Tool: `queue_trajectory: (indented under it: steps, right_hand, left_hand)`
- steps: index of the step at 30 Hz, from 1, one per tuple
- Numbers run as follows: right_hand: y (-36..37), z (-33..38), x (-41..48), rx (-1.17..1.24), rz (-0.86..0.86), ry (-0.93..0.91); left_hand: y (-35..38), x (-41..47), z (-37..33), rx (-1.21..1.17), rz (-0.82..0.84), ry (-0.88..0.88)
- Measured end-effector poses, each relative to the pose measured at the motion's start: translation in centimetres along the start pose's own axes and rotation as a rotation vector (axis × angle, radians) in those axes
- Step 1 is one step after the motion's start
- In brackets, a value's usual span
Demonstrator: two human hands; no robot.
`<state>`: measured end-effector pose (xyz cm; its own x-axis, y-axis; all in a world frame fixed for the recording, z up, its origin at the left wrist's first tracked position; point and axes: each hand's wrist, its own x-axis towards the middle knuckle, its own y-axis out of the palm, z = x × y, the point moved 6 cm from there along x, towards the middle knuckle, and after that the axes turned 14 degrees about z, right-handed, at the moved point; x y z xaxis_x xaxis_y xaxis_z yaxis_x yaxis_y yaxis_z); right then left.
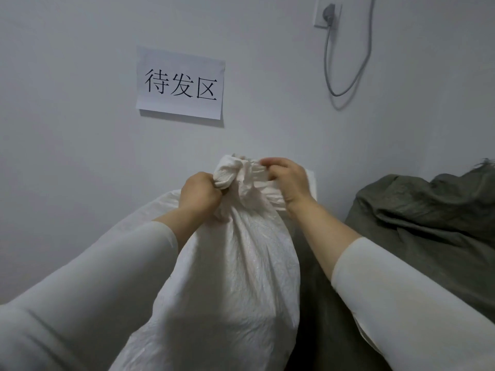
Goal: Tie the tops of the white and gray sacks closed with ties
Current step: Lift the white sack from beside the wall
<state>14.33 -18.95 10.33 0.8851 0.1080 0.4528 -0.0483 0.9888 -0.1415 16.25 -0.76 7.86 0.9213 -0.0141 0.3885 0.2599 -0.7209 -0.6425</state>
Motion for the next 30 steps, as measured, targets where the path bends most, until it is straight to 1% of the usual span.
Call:
queue_trajectory:
  steps: [1, 2, 3, 5, 6, 7, 8, 10, 12, 14, 16, 18, 19, 20, 22, 23, 24, 26, 28, 30]
  right_hand:
    - [-2.2, -0.9, -0.4, -0.064, -0.132, 0.011]
    - [-3.8, -2.0, -0.7, -0.138, -0.194, 0.071]
    - [-4.8, -3.3, -1.0, -0.193, -0.168, 0.168]
    - [-4.7, -5.9, -1.7, -0.183, 0.055, 0.349]
    - [-3.7, -6.7, -2.1, -0.160, 0.183, 0.409]
    - [-2.6, -7.2, -2.5, -0.203, 0.280, 0.437]
    - [-1.6, -7.4, -2.7, -0.307, 0.344, 0.435]
    - [0.1, -7.6, -2.4, -0.491, 0.372, 0.387]
    - [1.7, -7.5, -1.9, -0.503, 0.333, 0.306]
    - [2.9, -7.3, -1.6, -0.388, 0.270, 0.217]
    - [4.0, -7.6, -1.5, -0.282, 0.221, 0.216]
    - [4.2, -8.1, -1.0, -0.247, 0.123, 0.235]
    - [4.1, -8.4, -0.7, -0.215, 0.059, 0.242]
    - [3.8, -8.3, -0.5, -0.184, -0.008, 0.247]
    - [3.3, -8.2, 0.1, -0.142, -0.118, 0.254]
    - [3.3, -8.0, 0.3, -0.125, -0.143, 0.265]
    - [3.4, -7.8, 0.3, -0.103, -0.160, 0.276]
    - [3.9, -7.1, 0.5, -0.051, -0.193, 0.279]
    - [4.5, -6.1, 0.7, -0.030, -0.214, 0.281]
    - [5.2, -4.8, 0.8, -0.033, -0.224, 0.288]
  left_hand:
    - [-0.2, 0.0, 0.1, -0.009, 0.005, -0.006]
    - [-0.4, 0.0, 0.1, -0.020, 0.011, -0.011]
    - [-0.6, 0.0, 0.2, -0.034, 0.019, -0.019]
    - [-0.8, 0.0, 0.3, -0.067, 0.039, -0.043]
    - [-0.8, -0.1, 0.3, -0.079, 0.055, -0.056]
    - [-0.8, -0.1, 0.2, -0.085, 0.073, -0.065]
    - [-0.8, -0.2, 0.2, -0.092, 0.090, -0.067]
    - [-0.8, -0.2, 0.0, -0.106, 0.122, -0.060]
    - [-1.0, -0.3, -0.1, -0.122, 0.142, -0.050]
    - [-1.1, -0.5, 0.2, -0.125, 0.158, -0.044]
    - [-1.3, -0.7, 0.9, -0.133, 0.187, -0.043]
    - [-1.8, -1.1, 1.8, -0.176, 0.242, -0.056]
    - [-2.4, -1.2, 2.5, -0.167, 0.263, -0.078]
    - [-3.0, -1.5, 3.3, -0.092, 0.287, -0.119]
    - [-4.0, -2.9, 5.6, 0.168, 0.414, -0.285]
    - [-4.2, -3.9, 6.8, 0.246, 0.505, -0.370]
    - [-4.3, -5.0, 7.8, 0.238, 0.595, -0.446]
    - [-3.8, -6.9, 9.1, 0.079, 0.728, -0.520]
    - [-3.2, -7.9, 9.1, 0.023, 0.790, -0.506]
    - [-3.1, -8.1, 8.9, 0.070, 0.803, -0.489]
